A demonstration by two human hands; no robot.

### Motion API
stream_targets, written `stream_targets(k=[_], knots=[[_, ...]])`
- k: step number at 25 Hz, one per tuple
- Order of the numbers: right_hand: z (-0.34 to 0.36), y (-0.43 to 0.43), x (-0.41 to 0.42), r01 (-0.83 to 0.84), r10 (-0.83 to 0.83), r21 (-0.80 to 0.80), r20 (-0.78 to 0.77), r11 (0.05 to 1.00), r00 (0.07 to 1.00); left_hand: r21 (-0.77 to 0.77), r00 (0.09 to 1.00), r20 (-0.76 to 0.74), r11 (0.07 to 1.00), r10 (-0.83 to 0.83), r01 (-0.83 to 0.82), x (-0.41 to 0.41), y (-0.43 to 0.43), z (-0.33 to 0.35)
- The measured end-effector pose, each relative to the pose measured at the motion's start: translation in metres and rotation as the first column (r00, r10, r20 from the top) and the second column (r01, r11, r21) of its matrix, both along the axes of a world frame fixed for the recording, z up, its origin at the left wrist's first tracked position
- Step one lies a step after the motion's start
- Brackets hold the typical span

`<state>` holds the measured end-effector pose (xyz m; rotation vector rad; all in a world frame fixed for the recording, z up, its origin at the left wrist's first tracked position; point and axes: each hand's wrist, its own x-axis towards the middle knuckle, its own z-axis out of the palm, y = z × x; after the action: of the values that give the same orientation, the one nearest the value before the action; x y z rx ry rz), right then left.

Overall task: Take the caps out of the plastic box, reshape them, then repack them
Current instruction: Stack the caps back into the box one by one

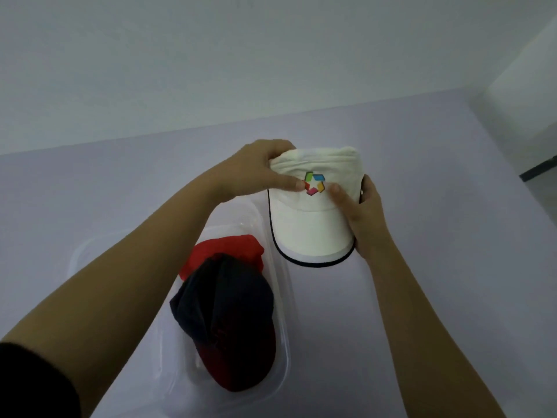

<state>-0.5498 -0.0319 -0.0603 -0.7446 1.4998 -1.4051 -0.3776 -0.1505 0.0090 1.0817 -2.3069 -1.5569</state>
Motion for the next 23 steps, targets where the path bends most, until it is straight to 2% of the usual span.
stream_targets(k=[2,5,6,9,11,12,13,14,16,17,18,19,20,21,23], knots=[[0.015,-0.006,0.019,0.005,-0.003,-0.091,0.027,0.996,1.000,0.105,0.985,-0.050,0.982,0.163,-0.157,0.025,0.002,0.005],[0.026,-0.018,0.051,-0.068,0.070,-0.165,0.007,0.984,0.998,0.400,0.967,-0.053,0.893,0.249,-0.208,0.061,0.007,0.009],[0.028,-0.023,0.063,-0.099,0.098,-0.178,-0.011,0.979,0.995,0.416,0.961,-0.066,0.883,0.268,-0.218,0.075,0.007,0.011],[0.028,-0.036,0.088,-0.235,0.217,-0.144,-0.130,0.961,0.967,0.325,0.945,-0.085,0.906,0.315,-0.272,0.117,0.001,0.023],[0.020,-0.040,0.096,-0.371,0.360,-0.010,-0.222,0.928,0.906,0.273,0.930,-0.098,0.908,0.354,-0.317,0.148,-0.007,0.030],[0.015,-0.039,0.096,-0.437,0.445,0.093,-0.285,0.894,0.849,0.256,0.918,-0.117,0.905,0.379,-0.340,0.163,-0.011,0.033],[0.010,-0.036,0.098,-0.509,0.555,0.223,-0.370,0.832,0.745,0.245,0.904,-0.138,0.898,0.405,-0.364,0.177,-0.015,0.035],[0.006,-0.033,0.101,-0.561,0.679,0.384,-0.450,0.733,0.580,0.239,0.891,-0.156,0.891,0.427,-0.386,0.190,-0.018,0.037],[-0.001,-0.028,0.114,-0.501,0.848,0.700,-0.508,0.509,0.152,0.229,0.873,-0.181,0.883,0.453,-0.411,0.205,-0.023,0.038],[-0.002,-0.027,0.122,-0.440,0.875,0.787,-0.484,0.433,-0.004,0.223,0.869,-0.185,0.881,0.458,-0.417,0.207,-0.025,0.037],[-0.001,-0.026,0.129,-0.401,0.884,0.833,-0.455,0.382,-0.103,0.218,0.865,-0.185,0.878,0.466,-0.427,0.207,-0.025,0.037],[0.002,-0.025,0.134,-0.387,0.886,0.851,-0.438,0.354,-0.152,0.211,0.859,-0.185,0.873,0.477,-0.439,0.205,-0.024,0.035],[0.005,-0.025,0.136,-0.395,0.887,0.851,-0.433,0.345,-0.158,0.204,0.853,-0.186,0.868,0.488,-0.452,0.202,-0.023,0.034],[0.009,-0.024,0.139,-0.422,0.888,0.836,-0.439,0.350,-0.134,0.199,0.845,-0.189,0.862,0.500,-0.466,0.200,-0.022,0.030],[0.015,-0.021,0.141,-0.520,0.898,0.768,-0.440,0.374,-0.004,0.197,0.833,-0.194,0.853,0.517,-0.484,0.199,-0.019,0.022]])
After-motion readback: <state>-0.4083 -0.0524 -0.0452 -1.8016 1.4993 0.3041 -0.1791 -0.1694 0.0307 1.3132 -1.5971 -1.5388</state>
